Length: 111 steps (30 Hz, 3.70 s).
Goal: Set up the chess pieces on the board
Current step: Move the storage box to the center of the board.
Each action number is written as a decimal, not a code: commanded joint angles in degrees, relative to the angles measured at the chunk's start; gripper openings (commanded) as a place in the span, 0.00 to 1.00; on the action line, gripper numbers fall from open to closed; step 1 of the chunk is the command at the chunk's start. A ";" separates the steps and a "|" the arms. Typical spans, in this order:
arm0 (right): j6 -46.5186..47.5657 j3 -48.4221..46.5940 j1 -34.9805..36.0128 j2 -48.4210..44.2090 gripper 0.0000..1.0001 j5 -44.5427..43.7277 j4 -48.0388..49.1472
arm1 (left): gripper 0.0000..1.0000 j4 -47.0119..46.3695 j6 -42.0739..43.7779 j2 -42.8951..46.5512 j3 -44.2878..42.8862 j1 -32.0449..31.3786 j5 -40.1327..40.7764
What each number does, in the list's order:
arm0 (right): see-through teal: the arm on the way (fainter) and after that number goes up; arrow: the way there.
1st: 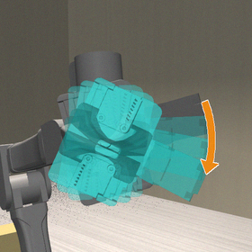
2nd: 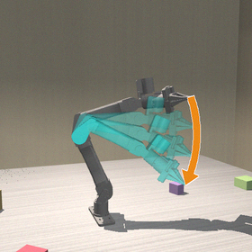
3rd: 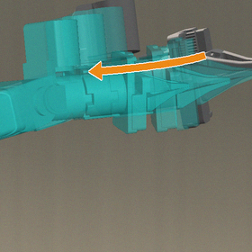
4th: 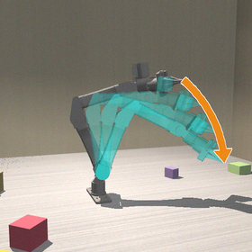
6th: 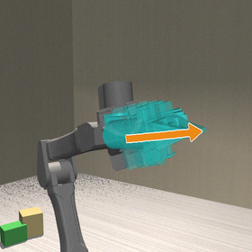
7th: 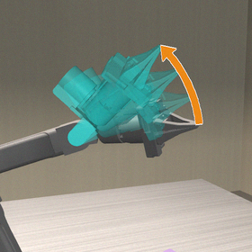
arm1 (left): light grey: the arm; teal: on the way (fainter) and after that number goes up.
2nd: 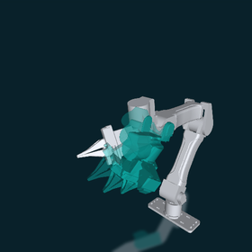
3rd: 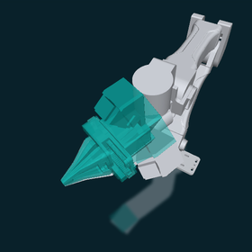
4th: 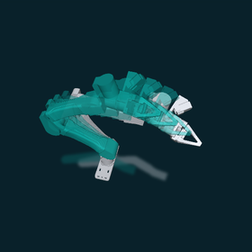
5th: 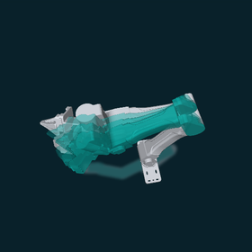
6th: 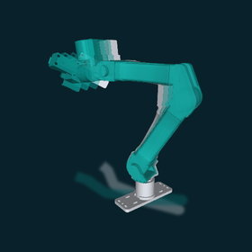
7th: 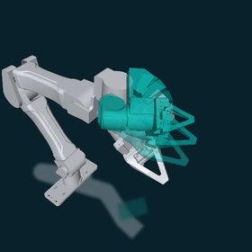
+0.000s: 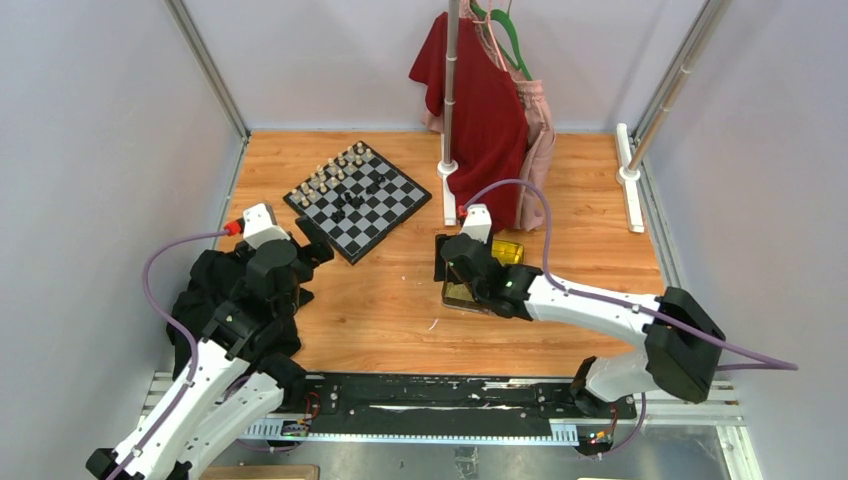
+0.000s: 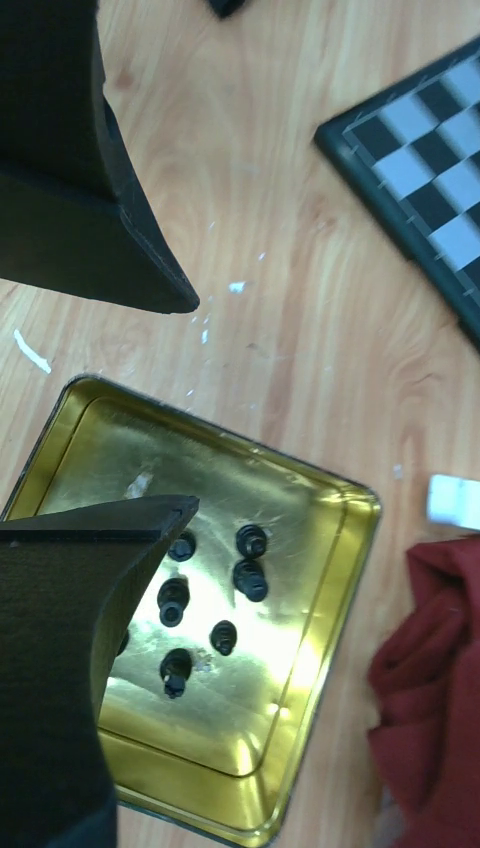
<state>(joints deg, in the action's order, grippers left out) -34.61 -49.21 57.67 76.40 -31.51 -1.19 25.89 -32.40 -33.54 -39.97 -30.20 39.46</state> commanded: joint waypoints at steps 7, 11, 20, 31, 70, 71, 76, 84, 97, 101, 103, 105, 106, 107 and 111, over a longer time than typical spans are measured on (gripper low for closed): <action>-2.72 -1.32 0.36 7.96 0.71 1.90 -4.97 | 1.00 -1.88 -1.44 0.02 2.30 -0.39 -1.78; -3.87 -1.51 0.34 9.90 0.70 1.62 -5.51 | 1.00 -2.28 -1.44 0.15 2.82 -0.39 -2.51; -4.30 -2.43 -0.27 13.95 0.52 2.57 -5.26 | 1.00 -3.23 -1.89 0.06 4.62 -0.39 -3.34; -3.75 -2.10 -1.02 13.12 0.09 1.06 -7.63 | 1.00 -3.30 -2.09 -0.22 4.69 -0.39 -3.48; -5.97 16.16 -27.30 -12.79 0.00 0.89 -15.73 | 1.00 -3.58 -2.48 -0.21 6.22 -0.39 -7.42; -4.15 15.71 -28.90 -11.62 0.00 2.29 -14.31 | 1.00 -3.83 -2.67 -0.40 6.33 -0.39 -7.48; 3.76 9.57 -34.78 -3.12 0.00 8.41 -10.51 | 1.00 -5.16 -3.46 -1.30 6.79 -0.39 -7.88; 11.55 1.97 -41.41 7.33 0.00 15.68 -8.79 | 1.00 -6.65 -4.33 -2.20 7.18 -0.39 -7.51; 24.33 -5.48 -49.17 14.99 0.00 21.36 -8.94 | 1.00 -9.36 -5.35 -5.82 6.97 -0.39 -7.01; 27.13 -7.92 -50.14 16.75 0.00 23.87 -10.37 | 1.00 -9.95 -5.83 -7.14 6.69 -0.48 -7.18; 27.61 -8.71 -50.34 17.25 0.00 24.48 -11.07 | 1.00 -9.87 -5.83 -7.45 6.38 -0.54 -6.67; 27.71 -8.89 -50.52 17.44 0.03 24.73 -11.05 | 1.00 -9.41 -5.58 -7.48 6.00 -0.76 -5.83; 27.72 -8.90 -50.50 17.54 0.08 24.47 -11.10 | 1.00 -9.18 -5.35 -7.46 5.79 -0.90 -5.38; 27.51 -8.88 -50.54 17.63 0.15 24.17 -11.12 | 1.00 -8.97 -5.19 -7.43 5.71 -0.96 -5.01; 26.56 -8.34 -50.55 16.43 0.37 22.91 -11.14 | 1.00 -8.30 -5.03 -6.99 5.89 -1.09 -4.43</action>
<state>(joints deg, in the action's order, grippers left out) -8.69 -57.06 7.88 93.30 -7.92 -9.96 18.09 -37.26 -41.04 -33.04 -30.65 32.60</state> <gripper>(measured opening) 0.303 0.997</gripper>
